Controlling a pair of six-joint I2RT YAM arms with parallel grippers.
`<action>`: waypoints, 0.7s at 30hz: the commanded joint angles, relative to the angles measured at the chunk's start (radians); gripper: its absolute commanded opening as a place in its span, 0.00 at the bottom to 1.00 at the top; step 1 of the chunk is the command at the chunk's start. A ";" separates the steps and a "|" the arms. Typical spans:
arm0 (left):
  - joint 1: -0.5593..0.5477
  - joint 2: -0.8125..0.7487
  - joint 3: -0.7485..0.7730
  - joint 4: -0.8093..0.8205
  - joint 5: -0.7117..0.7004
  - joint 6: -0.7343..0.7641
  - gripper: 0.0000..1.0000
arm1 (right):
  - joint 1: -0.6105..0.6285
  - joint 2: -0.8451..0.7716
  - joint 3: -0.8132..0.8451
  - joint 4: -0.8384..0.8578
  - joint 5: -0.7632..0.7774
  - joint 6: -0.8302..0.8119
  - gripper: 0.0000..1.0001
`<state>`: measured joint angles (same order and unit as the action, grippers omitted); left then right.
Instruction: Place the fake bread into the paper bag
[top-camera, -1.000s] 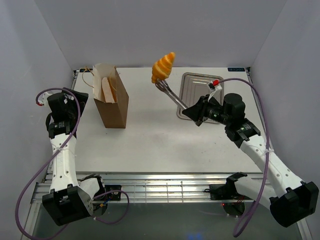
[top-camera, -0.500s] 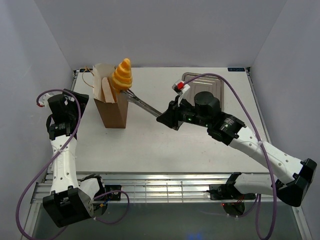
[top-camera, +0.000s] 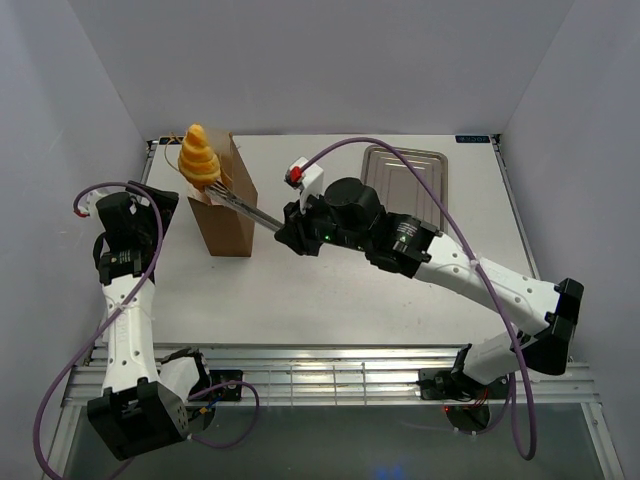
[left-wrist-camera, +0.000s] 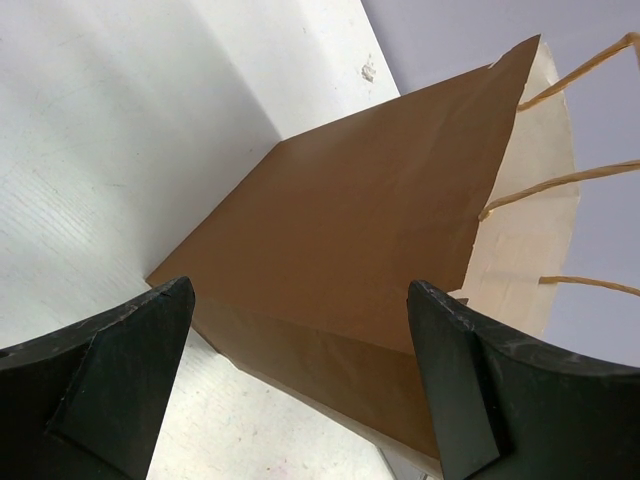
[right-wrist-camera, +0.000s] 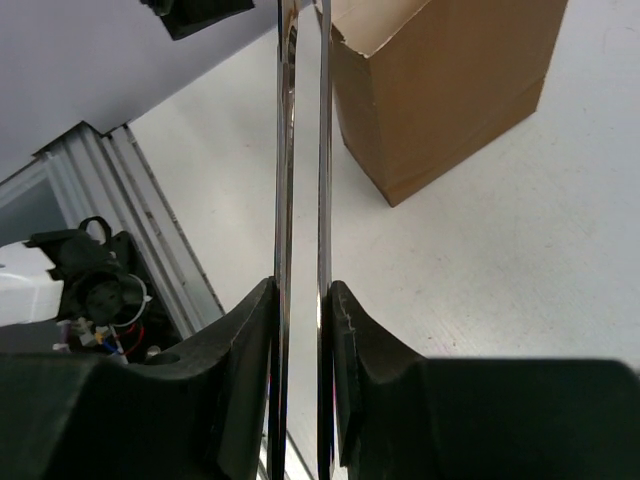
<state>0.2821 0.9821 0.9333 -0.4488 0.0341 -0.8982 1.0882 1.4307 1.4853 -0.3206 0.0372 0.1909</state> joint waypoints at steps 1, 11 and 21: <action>-0.001 -0.030 -0.017 -0.014 0.000 0.013 0.98 | 0.004 0.032 0.111 0.006 0.105 -0.041 0.08; -0.001 -0.034 -0.022 -0.014 0.000 0.016 0.98 | 0.004 0.149 0.239 -0.063 0.159 -0.056 0.08; -0.001 -0.036 -0.031 -0.014 -0.003 0.019 0.98 | 0.004 0.146 0.233 -0.057 0.198 -0.047 0.09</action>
<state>0.2821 0.9703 0.9108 -0.4637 0.0338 -0.8909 1.0885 1.6104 1.6760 -0.4362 0.2047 0.1501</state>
